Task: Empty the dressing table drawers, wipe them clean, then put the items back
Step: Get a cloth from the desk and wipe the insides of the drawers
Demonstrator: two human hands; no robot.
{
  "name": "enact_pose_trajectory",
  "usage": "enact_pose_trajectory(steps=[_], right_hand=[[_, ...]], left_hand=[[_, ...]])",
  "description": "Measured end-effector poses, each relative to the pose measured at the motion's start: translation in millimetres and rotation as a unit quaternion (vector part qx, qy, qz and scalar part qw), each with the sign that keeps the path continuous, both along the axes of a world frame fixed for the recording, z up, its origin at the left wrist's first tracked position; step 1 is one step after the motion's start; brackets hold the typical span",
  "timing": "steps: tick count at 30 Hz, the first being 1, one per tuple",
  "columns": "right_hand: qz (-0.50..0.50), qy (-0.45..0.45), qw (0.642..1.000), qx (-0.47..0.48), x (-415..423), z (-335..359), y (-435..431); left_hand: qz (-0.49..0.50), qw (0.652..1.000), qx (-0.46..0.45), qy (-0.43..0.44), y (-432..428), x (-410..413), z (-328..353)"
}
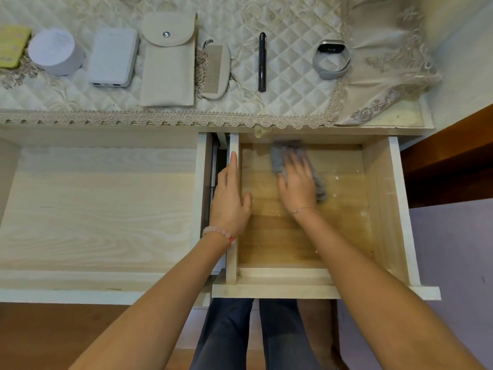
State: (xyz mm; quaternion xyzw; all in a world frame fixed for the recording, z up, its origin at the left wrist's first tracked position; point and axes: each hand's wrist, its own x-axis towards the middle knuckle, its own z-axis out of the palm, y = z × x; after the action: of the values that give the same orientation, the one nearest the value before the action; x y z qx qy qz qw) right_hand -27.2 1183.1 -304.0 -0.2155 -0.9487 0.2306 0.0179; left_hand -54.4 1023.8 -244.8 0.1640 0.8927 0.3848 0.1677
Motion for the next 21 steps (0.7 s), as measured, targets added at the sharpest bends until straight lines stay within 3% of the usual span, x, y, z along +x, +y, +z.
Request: enact_pose_trajectory(steps=[12,21], right_hand=[[0.101,-0.015,0.995,-0.001,-26.0,4.8,-36.3],[0.178,0.003,0.984,0.002,13.5,1.4,-33.3]], left_hand=[[0.001,1.0,0.017,0.017,-0.5,0.5,1.1],[0.002,1.0,0.005,0.01,-0.8,0.2,1.7]])
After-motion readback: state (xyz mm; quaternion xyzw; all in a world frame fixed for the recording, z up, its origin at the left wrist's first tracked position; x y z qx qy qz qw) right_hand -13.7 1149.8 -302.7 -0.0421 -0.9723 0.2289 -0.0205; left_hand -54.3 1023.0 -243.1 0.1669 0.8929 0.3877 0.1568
